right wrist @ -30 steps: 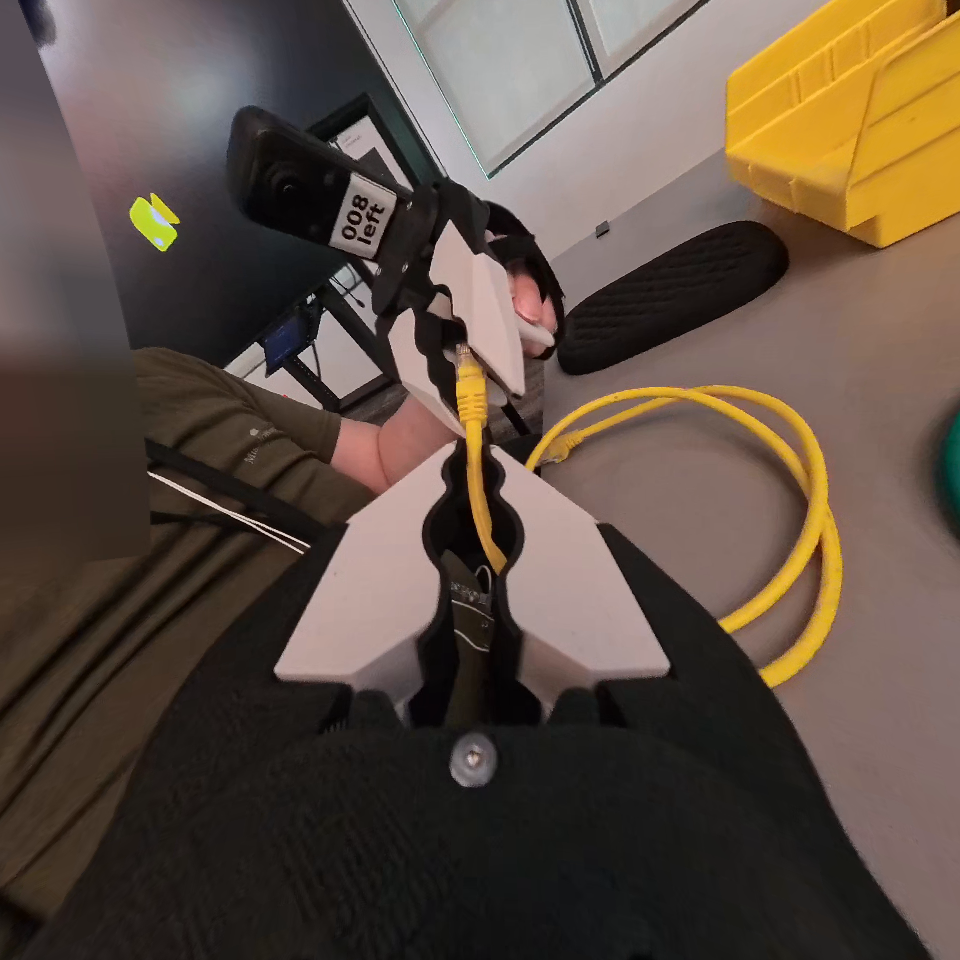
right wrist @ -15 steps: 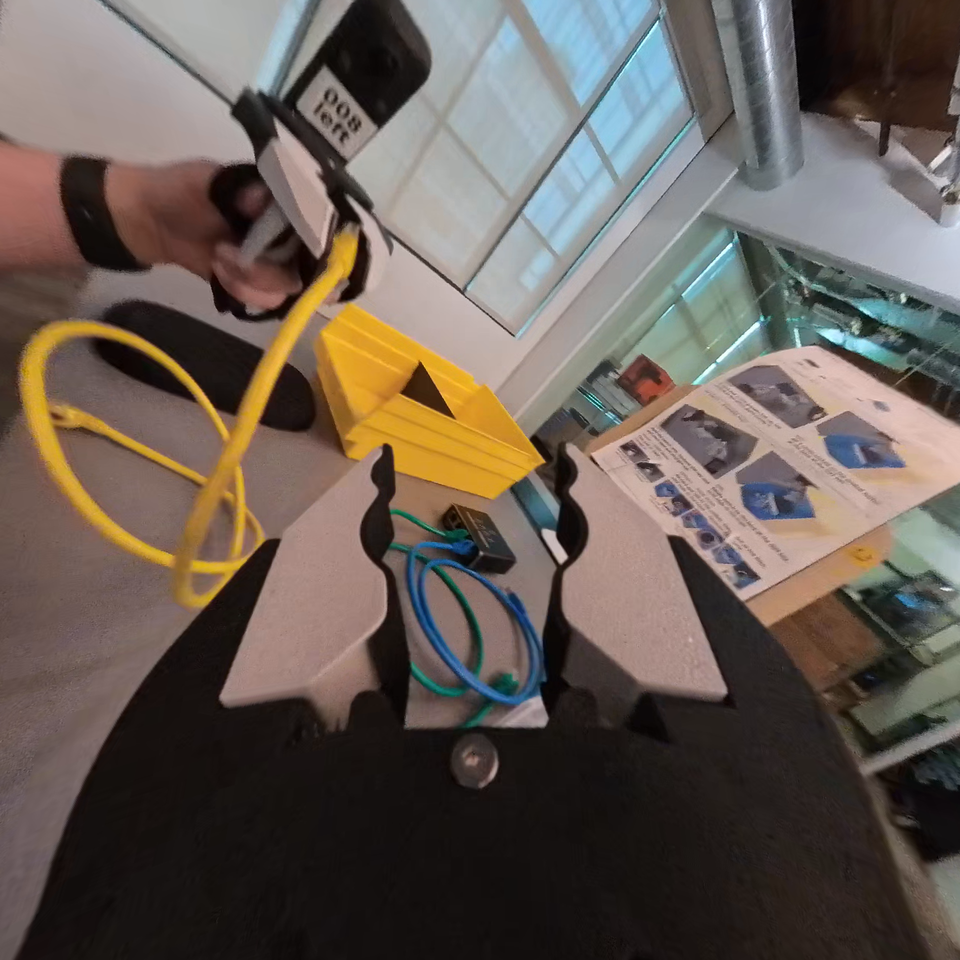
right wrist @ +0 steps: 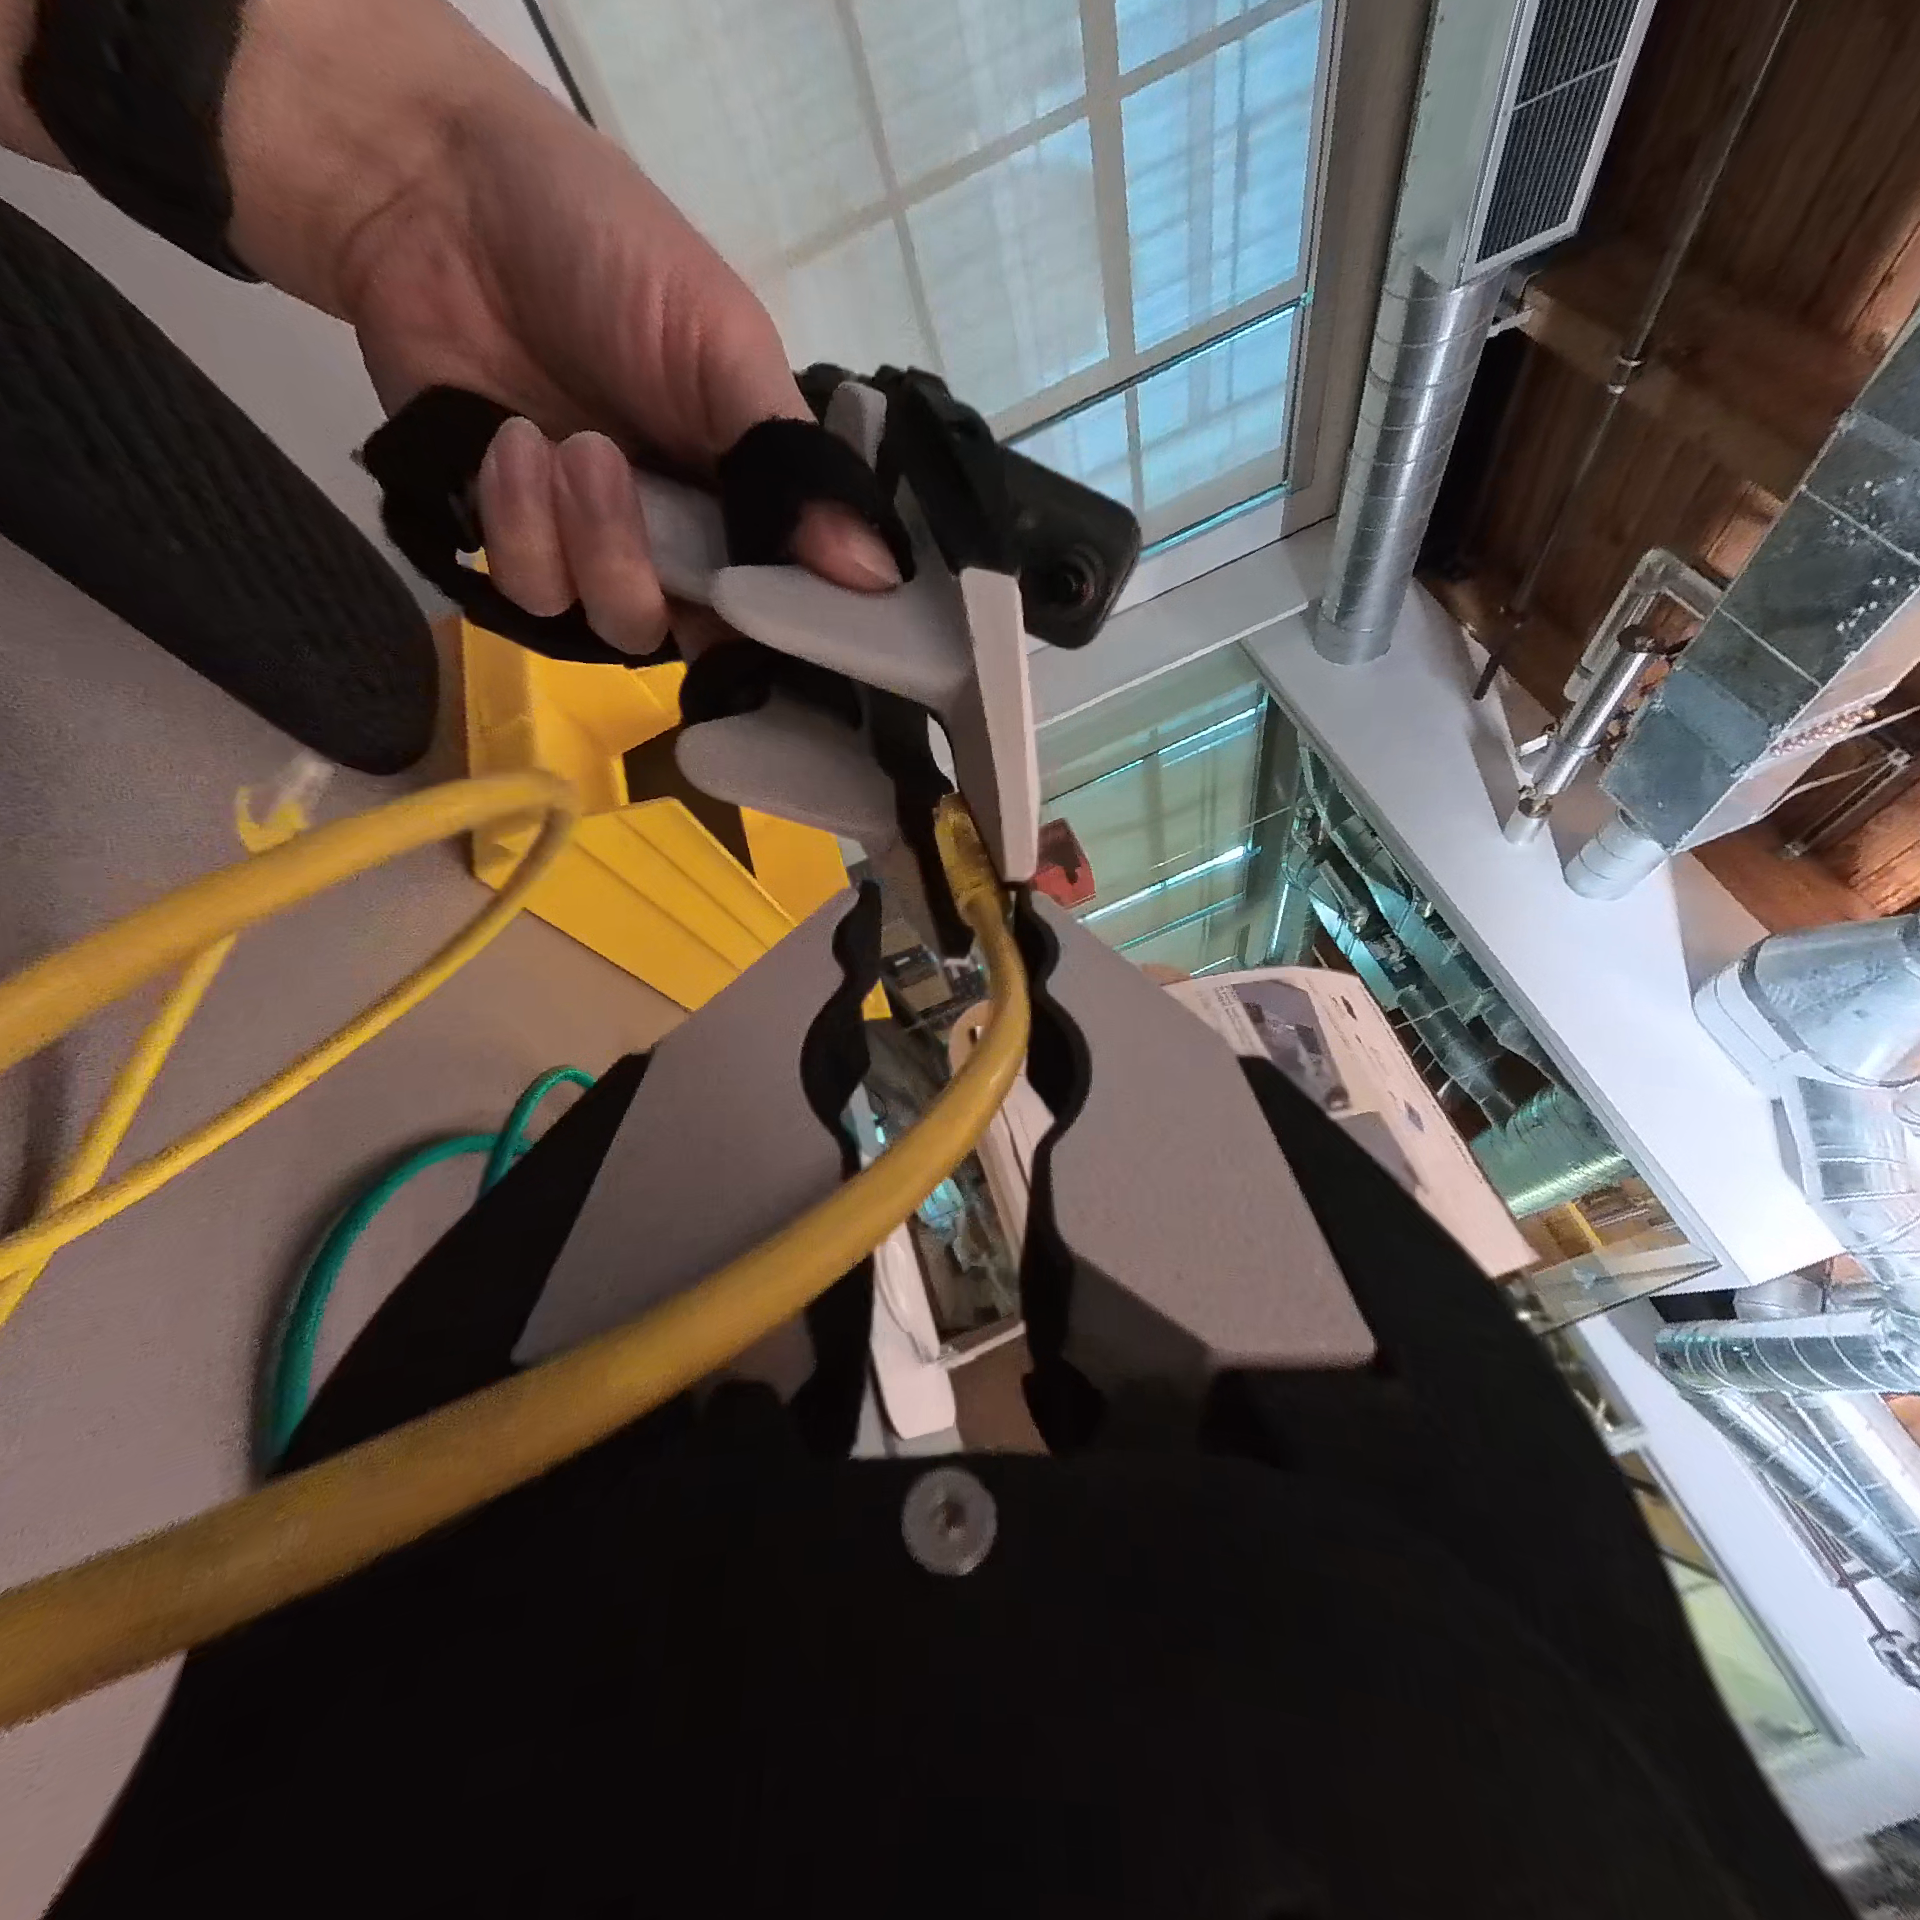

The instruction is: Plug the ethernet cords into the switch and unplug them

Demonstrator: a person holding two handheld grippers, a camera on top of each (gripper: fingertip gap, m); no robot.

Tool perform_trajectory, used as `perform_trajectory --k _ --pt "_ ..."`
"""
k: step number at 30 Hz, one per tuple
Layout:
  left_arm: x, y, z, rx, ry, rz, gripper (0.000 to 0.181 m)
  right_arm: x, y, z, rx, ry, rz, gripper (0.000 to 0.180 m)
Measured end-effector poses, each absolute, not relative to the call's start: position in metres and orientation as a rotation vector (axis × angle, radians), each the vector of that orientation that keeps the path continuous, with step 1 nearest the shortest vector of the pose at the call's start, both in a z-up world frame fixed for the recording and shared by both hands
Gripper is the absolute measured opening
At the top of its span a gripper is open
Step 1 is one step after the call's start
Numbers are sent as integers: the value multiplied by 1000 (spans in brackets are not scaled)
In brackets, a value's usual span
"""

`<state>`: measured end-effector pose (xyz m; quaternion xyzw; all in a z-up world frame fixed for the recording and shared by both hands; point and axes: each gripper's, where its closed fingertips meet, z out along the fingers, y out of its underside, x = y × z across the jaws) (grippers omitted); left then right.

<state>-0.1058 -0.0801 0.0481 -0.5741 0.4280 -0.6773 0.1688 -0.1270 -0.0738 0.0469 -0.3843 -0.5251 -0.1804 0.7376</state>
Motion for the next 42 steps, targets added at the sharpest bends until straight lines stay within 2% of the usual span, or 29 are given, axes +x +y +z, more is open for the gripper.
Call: perform_trajectory --k 1,2,3,5,14,20,23,31,42 --pt "-106 -79 46 -1647 1209 -1931 17 -127 -73 45 -868 -1150 -373 89" --pt "-105 -77 43 -1667 1198 -1931 17 -125 -71 43 -900 -1139 -343 151" --pt "-104 -76 41 -1687 1182 -1940 17 -122 -69 43 -931 -1110 -314 157" --pt "-103 -76 43 -1690 1139 -2006 17 -121 -69 44 -977 -1072 -209 9" --pt "-108 -66 49 -1639 1013 -2082 16 -117 -64 44 -1114 -847 188 9" --pt "-117 -60 48 -1632 961 -2093 13 -116 -60 41 -1115 -806 235 10" --pt "-117 -57 43 -1678 937 -2079 13 -118 -58 39 -1089 -826 146 25" --pt "-118 -52 36 -1719 913 -2044 13 -121 -54 33 -1070 -858 15 13" --pt "-119 -51 35 -1725 903 -2017 13 -122 -52 31 -1073 -821 37 10"
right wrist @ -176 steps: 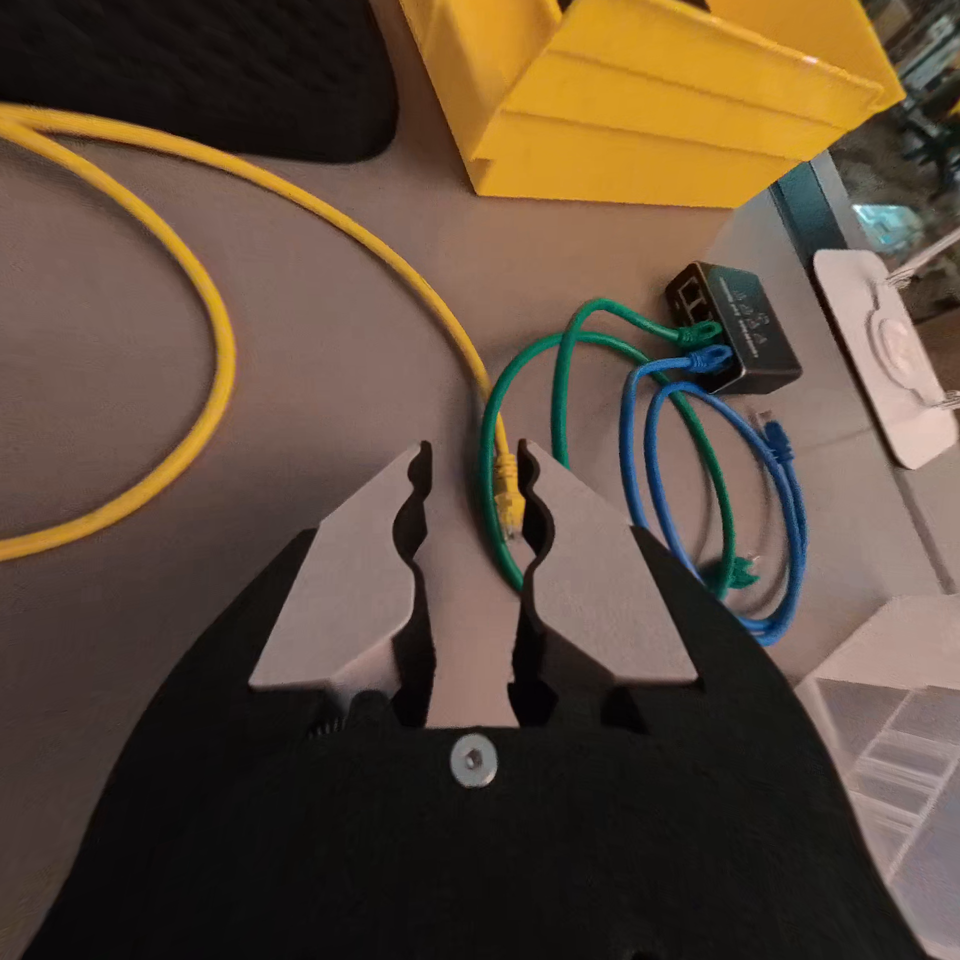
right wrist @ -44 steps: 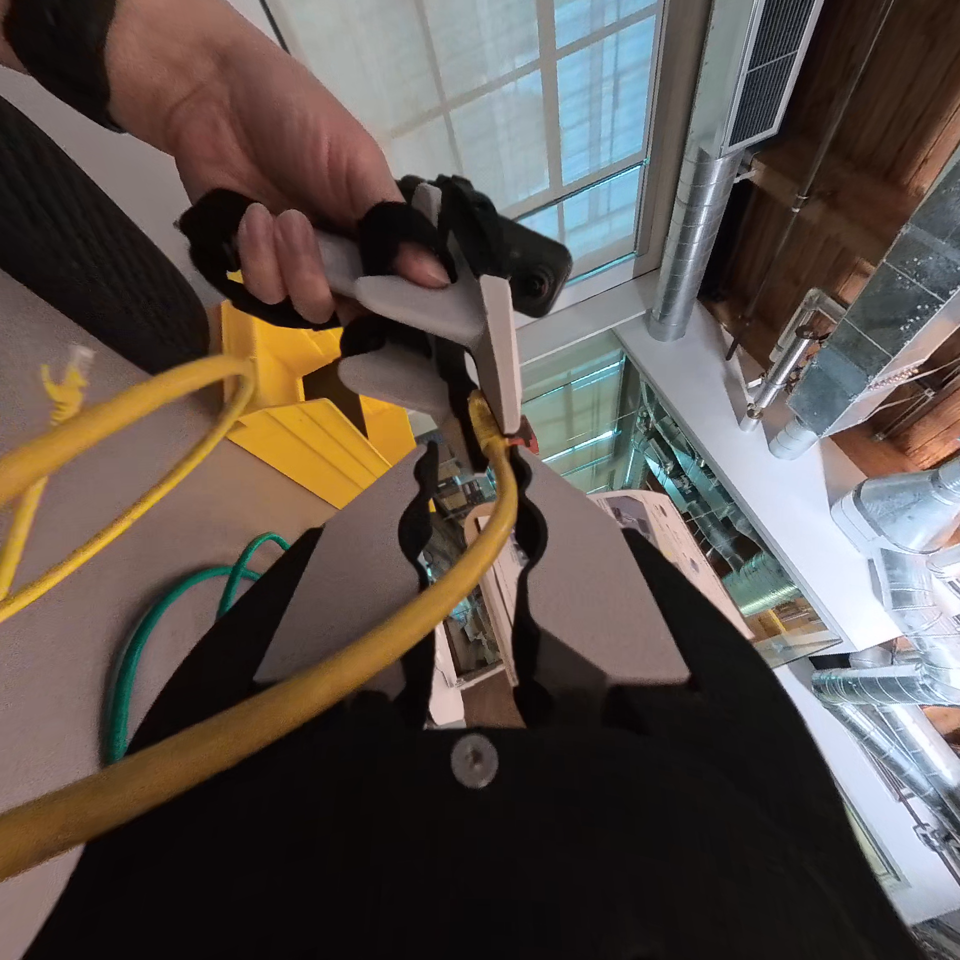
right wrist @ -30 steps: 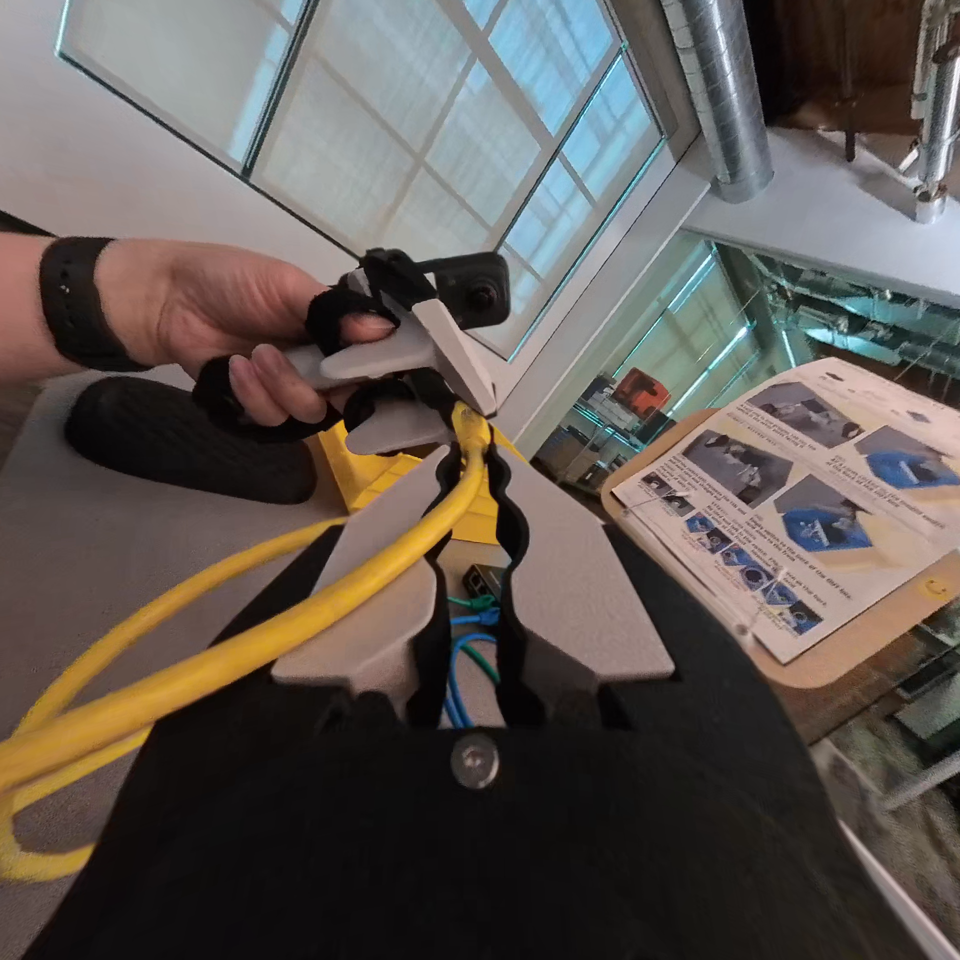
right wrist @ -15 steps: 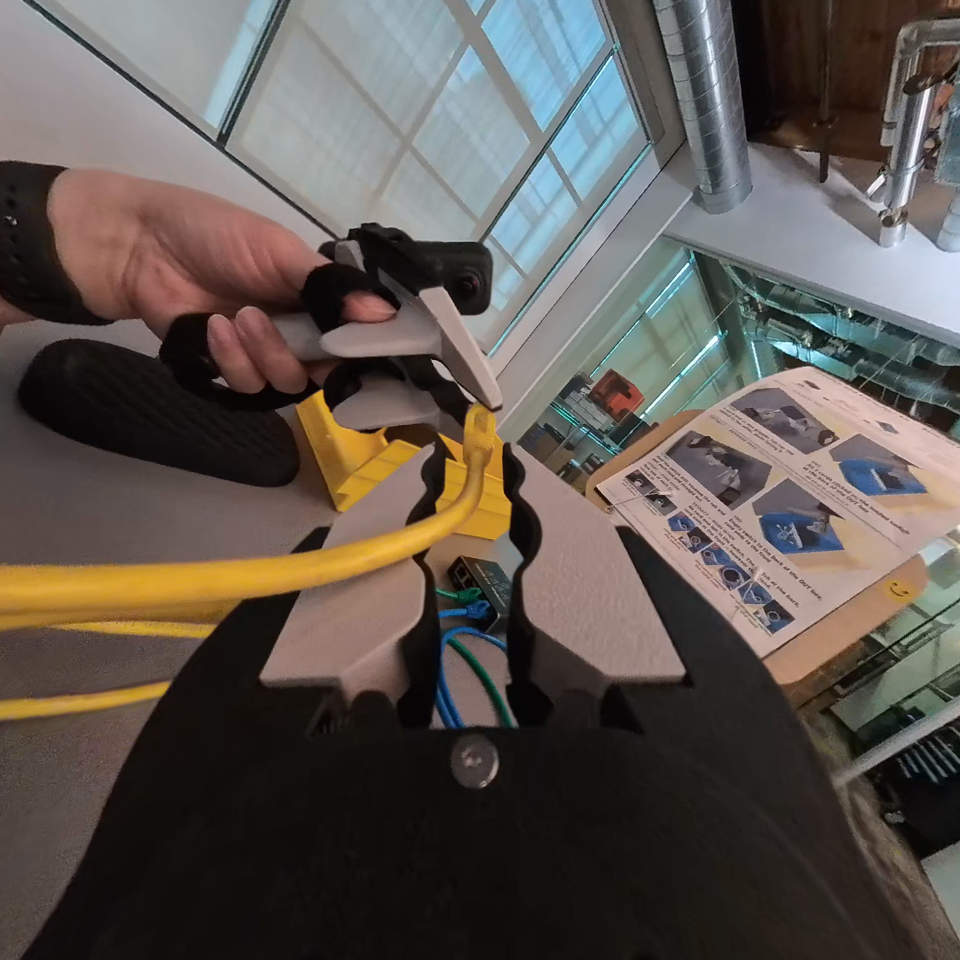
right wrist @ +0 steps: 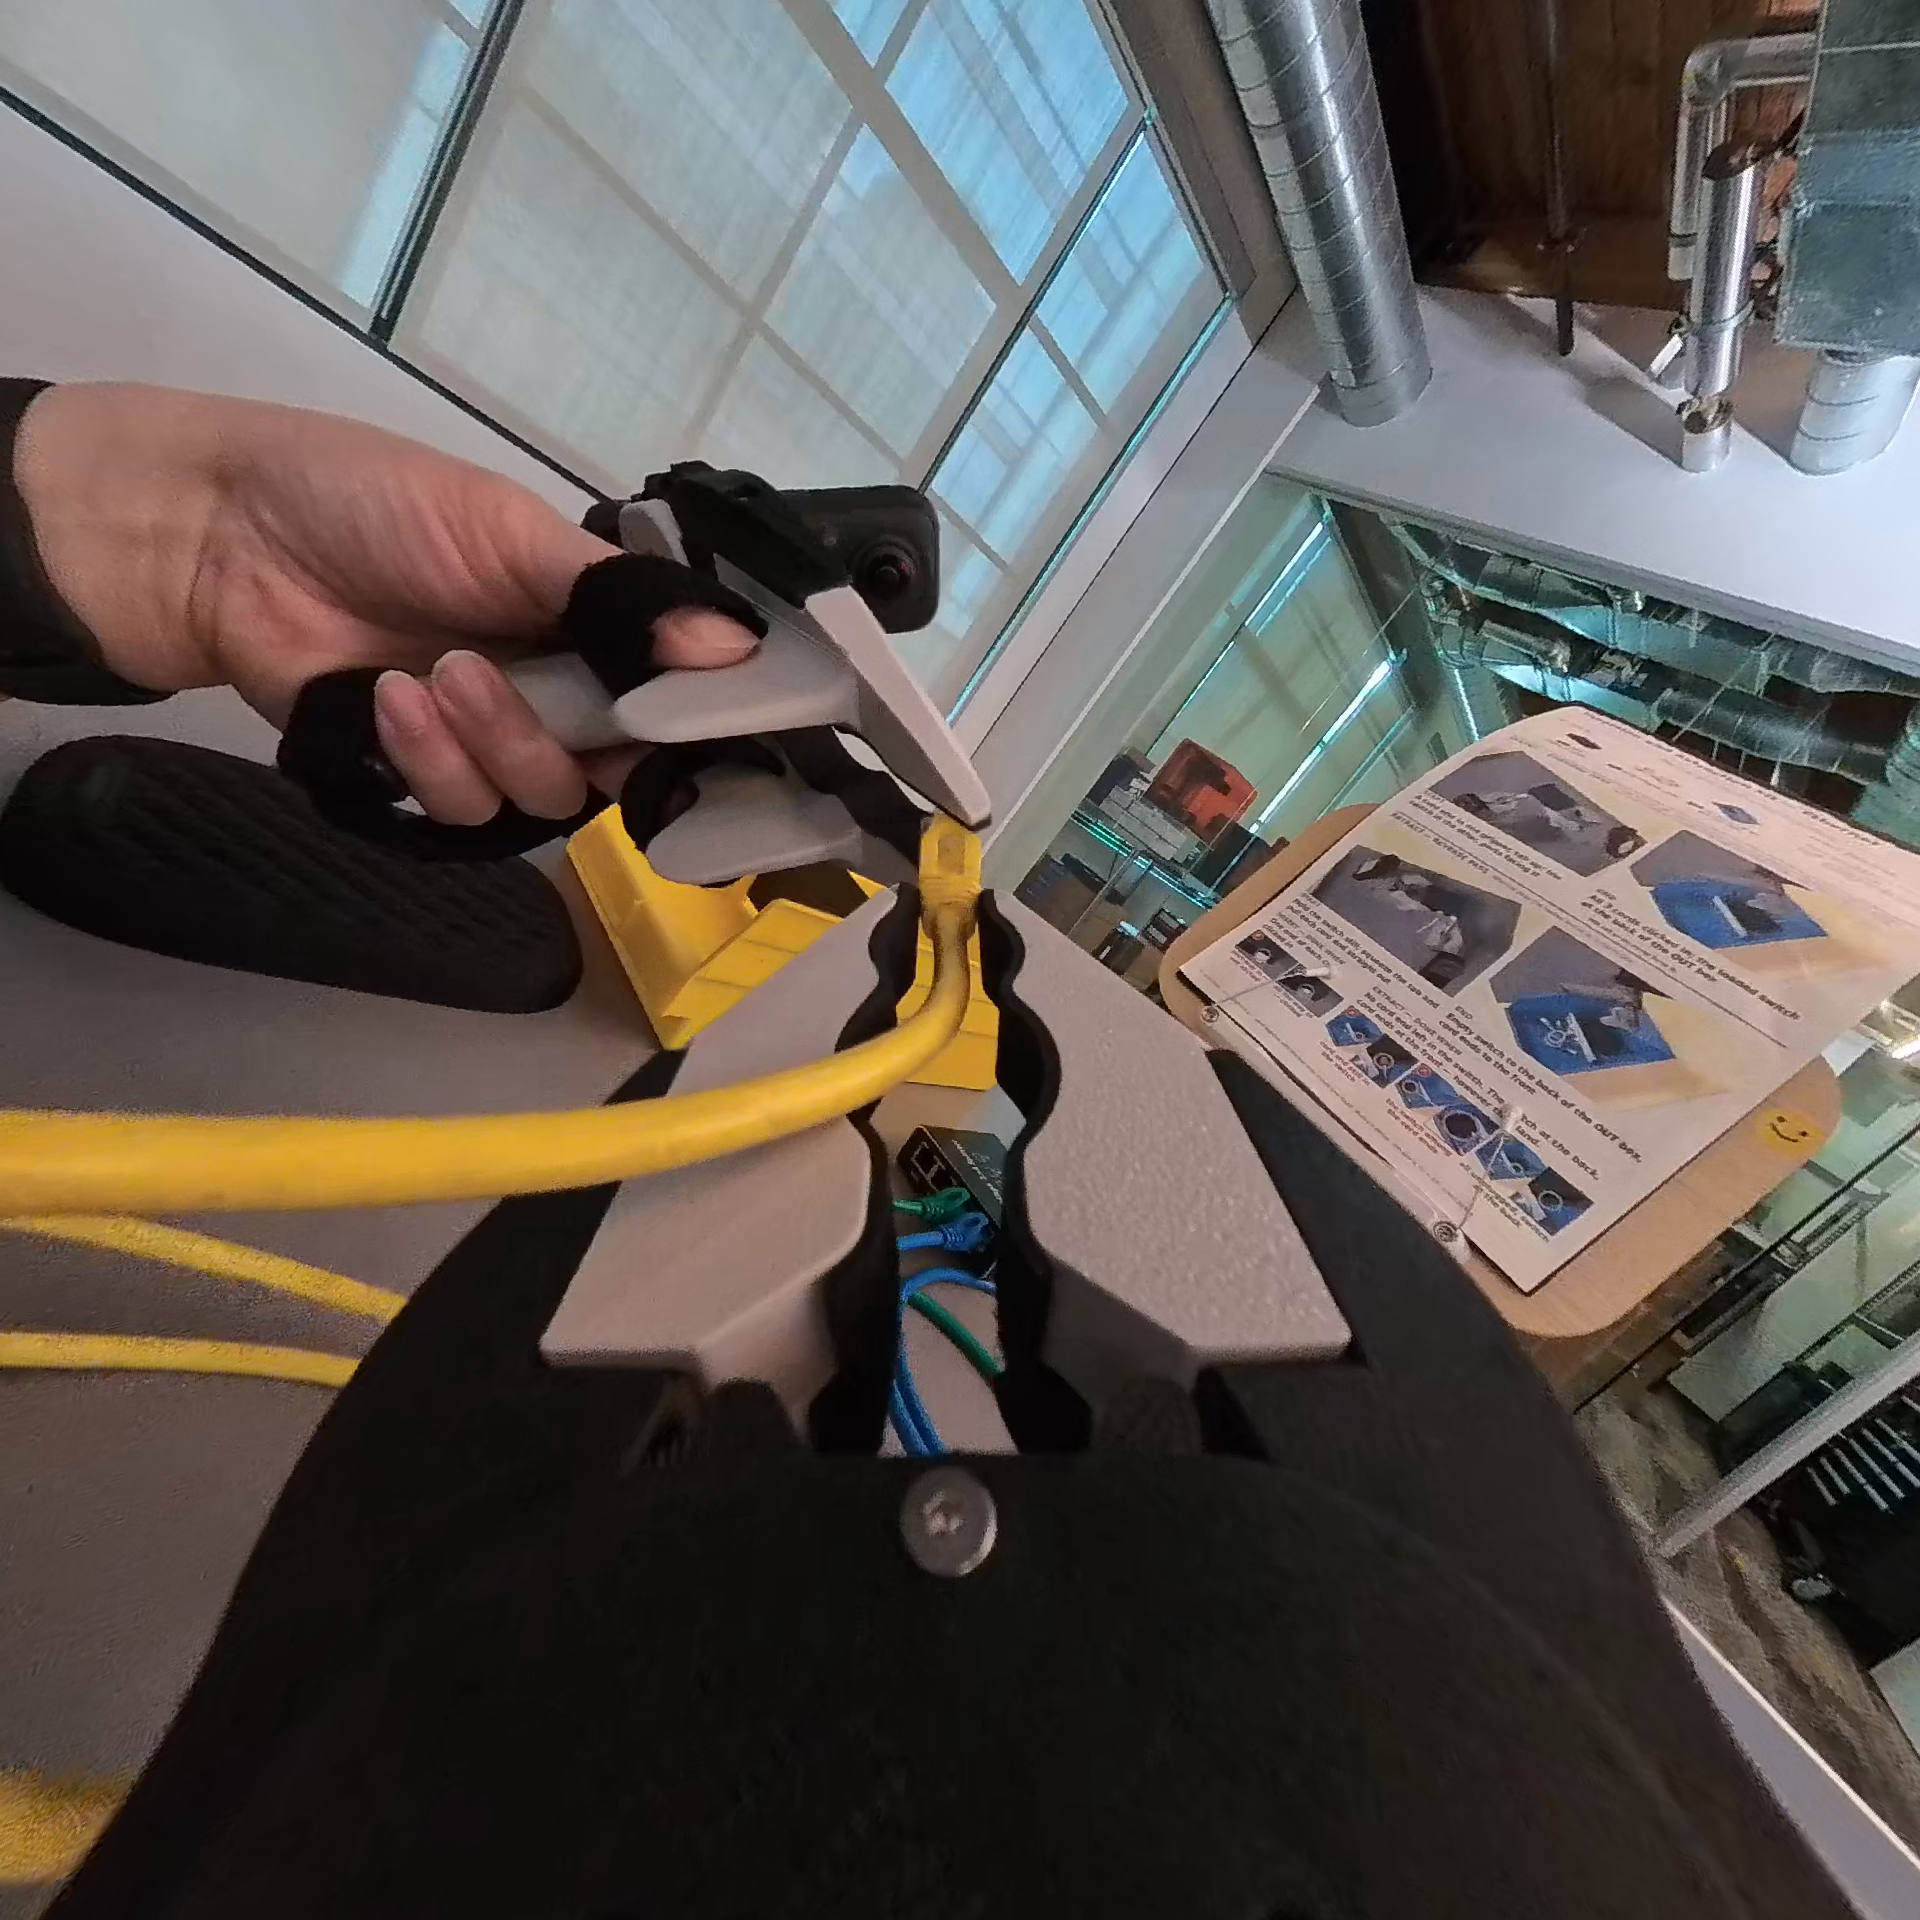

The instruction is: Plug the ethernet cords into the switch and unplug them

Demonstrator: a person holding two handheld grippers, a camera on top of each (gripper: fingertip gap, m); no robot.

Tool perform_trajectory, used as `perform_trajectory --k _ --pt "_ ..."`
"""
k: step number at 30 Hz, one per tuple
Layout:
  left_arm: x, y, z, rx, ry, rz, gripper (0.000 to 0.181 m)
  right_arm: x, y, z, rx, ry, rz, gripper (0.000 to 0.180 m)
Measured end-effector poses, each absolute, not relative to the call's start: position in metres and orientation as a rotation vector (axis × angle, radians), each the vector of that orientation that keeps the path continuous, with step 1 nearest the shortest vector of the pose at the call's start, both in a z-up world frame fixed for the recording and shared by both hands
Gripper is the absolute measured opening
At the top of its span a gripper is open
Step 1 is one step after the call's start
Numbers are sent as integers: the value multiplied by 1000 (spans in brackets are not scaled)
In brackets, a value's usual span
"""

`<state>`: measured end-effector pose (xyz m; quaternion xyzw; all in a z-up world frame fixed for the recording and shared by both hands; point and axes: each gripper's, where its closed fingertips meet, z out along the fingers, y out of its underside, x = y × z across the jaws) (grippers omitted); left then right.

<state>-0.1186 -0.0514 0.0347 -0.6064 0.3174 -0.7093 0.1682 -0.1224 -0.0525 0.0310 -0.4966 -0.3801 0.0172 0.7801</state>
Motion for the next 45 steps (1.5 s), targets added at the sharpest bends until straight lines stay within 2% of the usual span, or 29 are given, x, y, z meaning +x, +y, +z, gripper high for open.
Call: perform_trajectory --k 13,18,21,26,31,39,40,45 --pt "-118 -50 31 -1699 978 -1983 14 -120 -54 27 -1057 -815 14 10" --pt "-136 26 39 -1617 1122 -1301 43 -101 -46 15 -1102 -757 44 10" --pt "-132 57 37 -1544 1366 -975 58 -92 -46 12 -1104 -729 68 11" --pt "-124 104 -13 -1662 1851 -534 83 -95 -54 11 -1081 -734 73 10" --pt "-136 161 -85 -1824 2154 -77 84 -100 -59 11 -1070 -762 72 10" --pt "-124 202 -152 -1885 2292 120 93 -95 -57 12 -1100 -717 130 10" --pt "-125 205 -155 -1893 2307 173 99 -95 -56 12 -1105 -717 136 10" --pt "-129 202 -160 -1952 2352 305 80 -97 -56 10 -1115 -724 147 10"
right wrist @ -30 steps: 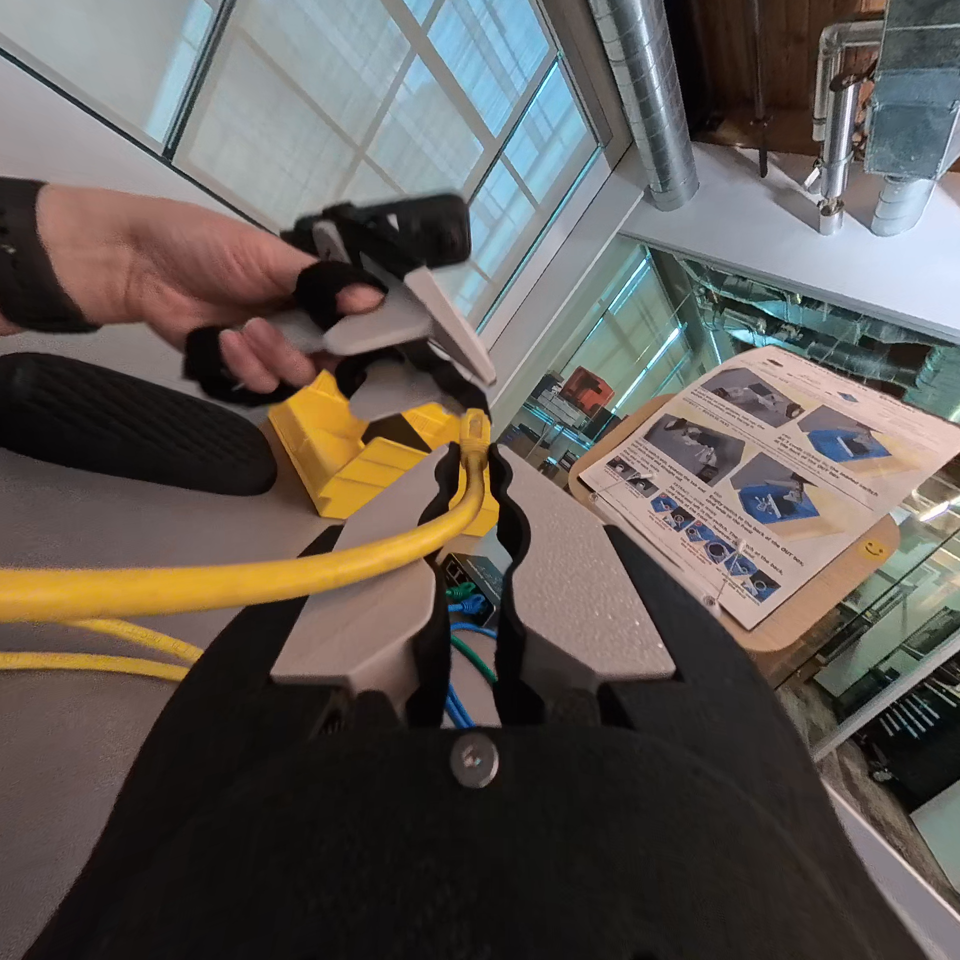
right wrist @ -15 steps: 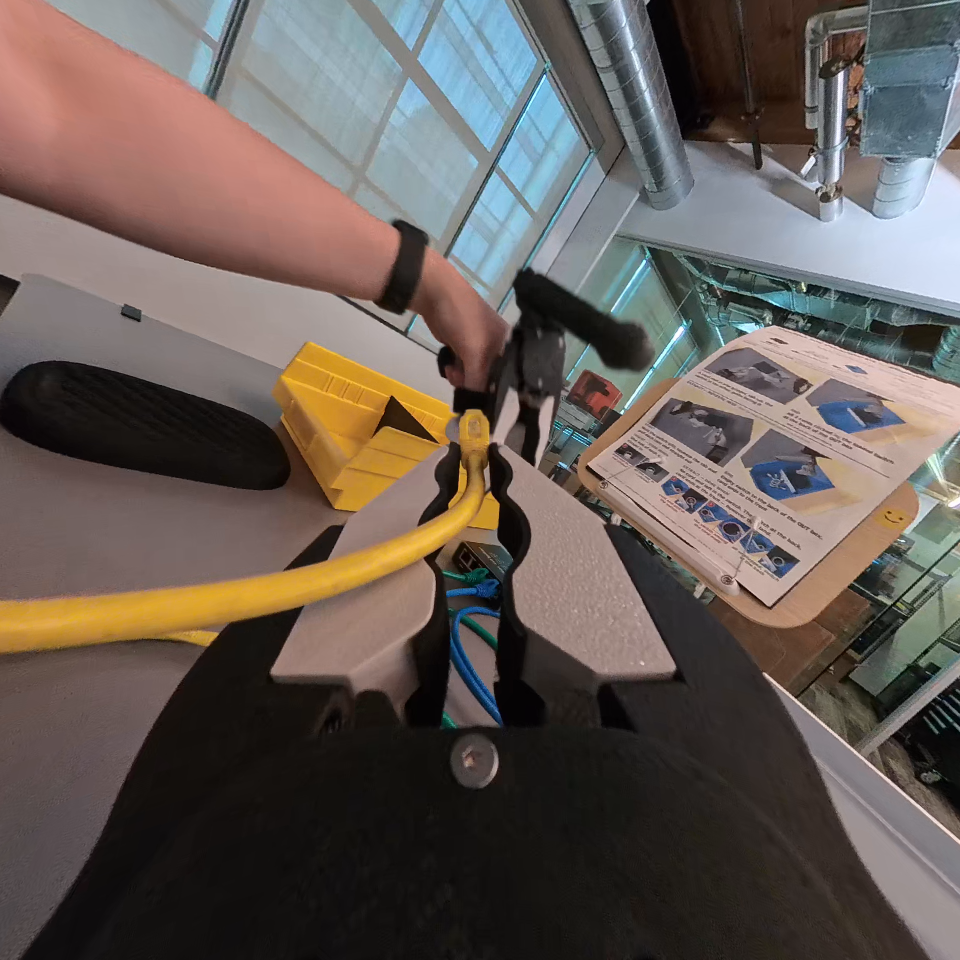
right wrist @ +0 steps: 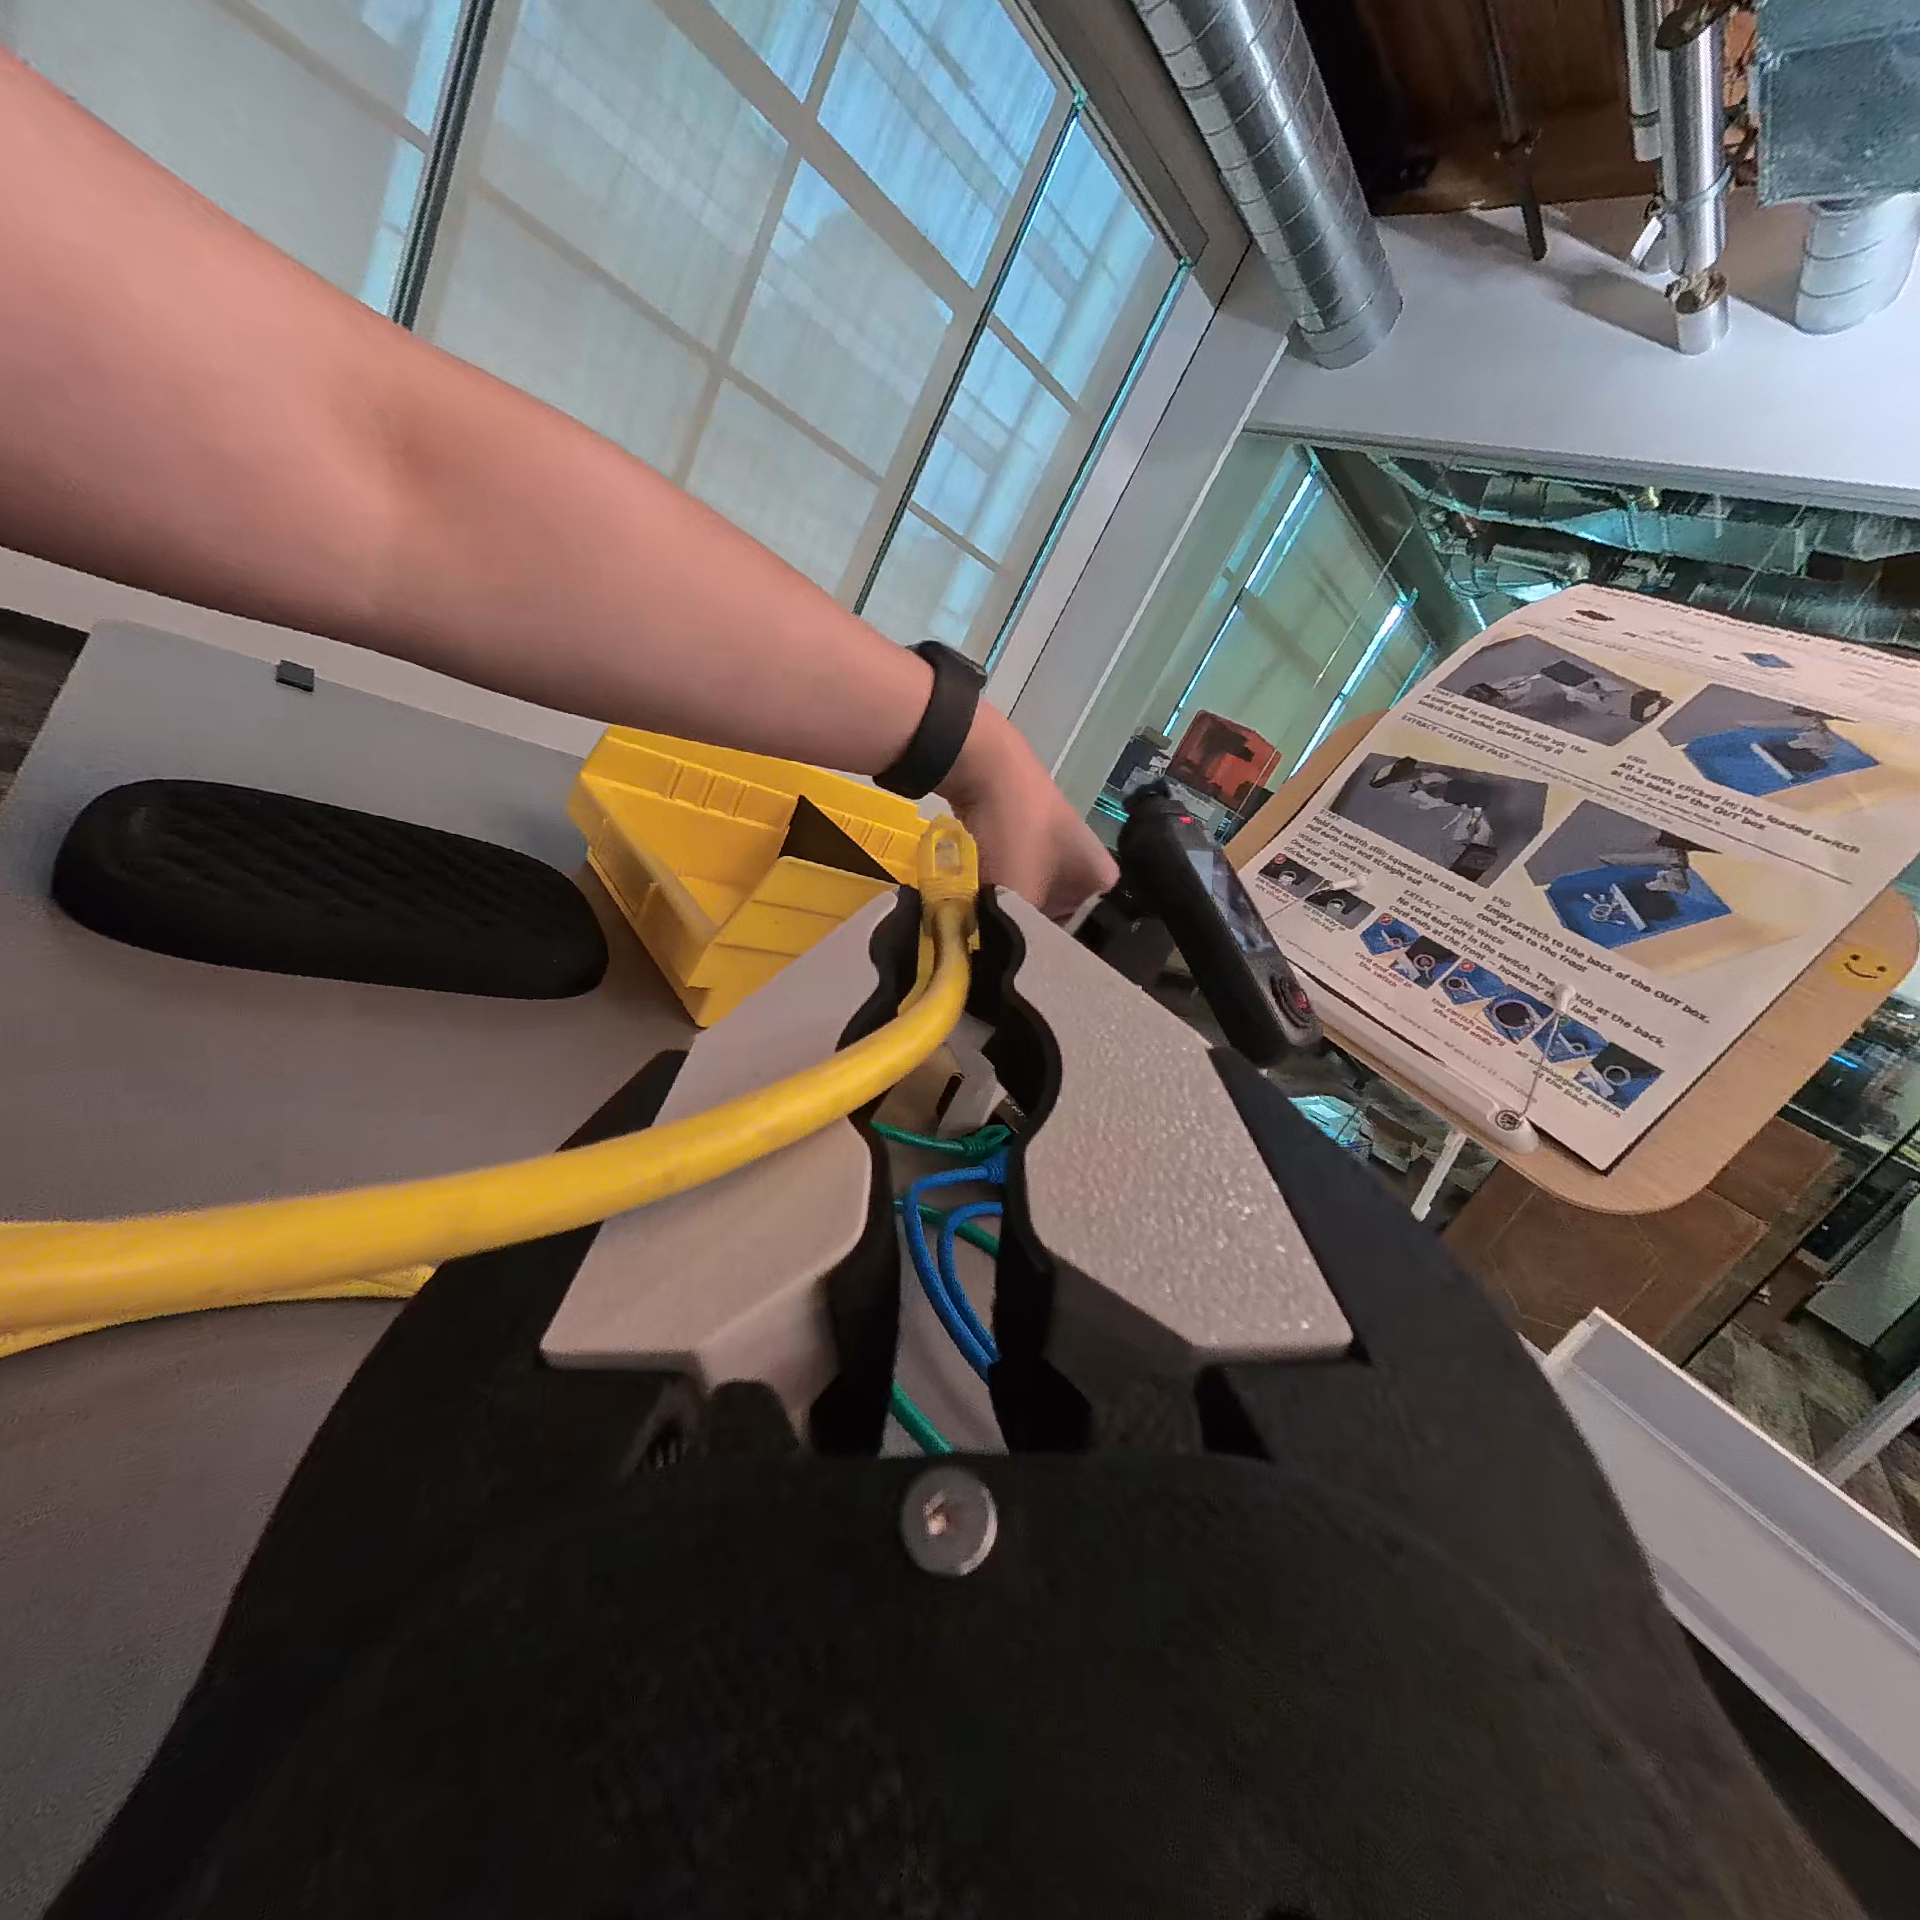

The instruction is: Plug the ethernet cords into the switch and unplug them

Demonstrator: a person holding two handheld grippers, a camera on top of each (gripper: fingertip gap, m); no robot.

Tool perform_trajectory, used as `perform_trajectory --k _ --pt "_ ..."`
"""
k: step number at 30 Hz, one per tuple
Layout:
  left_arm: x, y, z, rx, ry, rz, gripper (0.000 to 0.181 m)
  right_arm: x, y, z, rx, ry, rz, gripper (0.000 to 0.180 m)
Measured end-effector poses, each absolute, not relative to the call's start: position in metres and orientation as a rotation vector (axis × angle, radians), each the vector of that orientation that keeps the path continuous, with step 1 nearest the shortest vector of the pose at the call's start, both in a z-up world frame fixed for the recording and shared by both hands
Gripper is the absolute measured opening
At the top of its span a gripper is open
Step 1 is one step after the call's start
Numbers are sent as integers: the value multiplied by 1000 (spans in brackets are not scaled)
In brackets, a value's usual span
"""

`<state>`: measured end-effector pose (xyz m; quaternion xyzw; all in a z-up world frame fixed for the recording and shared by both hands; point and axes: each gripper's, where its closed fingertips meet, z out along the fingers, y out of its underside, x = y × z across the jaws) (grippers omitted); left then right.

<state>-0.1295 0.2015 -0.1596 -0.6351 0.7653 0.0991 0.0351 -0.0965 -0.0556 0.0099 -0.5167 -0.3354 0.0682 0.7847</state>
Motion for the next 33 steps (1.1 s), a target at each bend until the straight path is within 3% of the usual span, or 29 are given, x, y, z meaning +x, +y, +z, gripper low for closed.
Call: perform_trajectory --k 1,14,18,22,28,33 --pt "-131 200 -159 -1987 2333 330 73 -97 -56 10 -1115 -727 145 10" --pt "-179 124 -159 -2696 1478 272 72 -98 -55 8 -1122 -738 133 10" --pt "-191 79 -157 -2657 1571 201 70 -100 -55 6 -1125 -746 140 10" --pt "-180 46 -143 -2570 1574 -154 70 -101 -54 4 -1131 -758 129 10" --pt "-174 49 -126 -2333 1326 -405 89 -99 -55 7 -1120 -749 115 10" --pt "-173 48 -146 -2134 1338 -302 97 -97 -54 7 -1126 -735 124 10"
